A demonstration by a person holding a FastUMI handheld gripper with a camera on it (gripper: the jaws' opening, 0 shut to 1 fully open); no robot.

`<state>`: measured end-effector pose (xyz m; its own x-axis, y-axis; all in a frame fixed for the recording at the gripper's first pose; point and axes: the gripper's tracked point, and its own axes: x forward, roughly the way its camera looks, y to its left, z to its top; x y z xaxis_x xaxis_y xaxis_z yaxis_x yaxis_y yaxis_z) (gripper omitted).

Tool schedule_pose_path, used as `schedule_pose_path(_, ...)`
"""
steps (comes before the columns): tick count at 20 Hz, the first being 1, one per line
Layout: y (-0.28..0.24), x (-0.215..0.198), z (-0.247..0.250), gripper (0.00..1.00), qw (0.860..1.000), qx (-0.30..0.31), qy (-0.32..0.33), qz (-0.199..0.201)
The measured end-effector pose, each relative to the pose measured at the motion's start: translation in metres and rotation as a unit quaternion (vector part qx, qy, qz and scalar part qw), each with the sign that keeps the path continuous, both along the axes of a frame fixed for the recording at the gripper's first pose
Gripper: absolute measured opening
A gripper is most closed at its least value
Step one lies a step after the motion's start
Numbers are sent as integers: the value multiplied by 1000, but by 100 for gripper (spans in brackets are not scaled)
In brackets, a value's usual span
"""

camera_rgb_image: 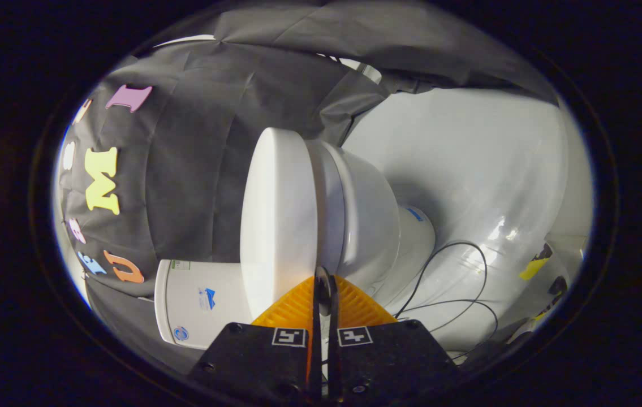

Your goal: Open the toilet lid.

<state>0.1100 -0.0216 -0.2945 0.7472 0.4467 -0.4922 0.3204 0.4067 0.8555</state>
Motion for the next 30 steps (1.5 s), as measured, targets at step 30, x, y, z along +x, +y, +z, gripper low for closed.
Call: schedule_pose_path(30,29,-6,101,4,985,-141,-98,10)
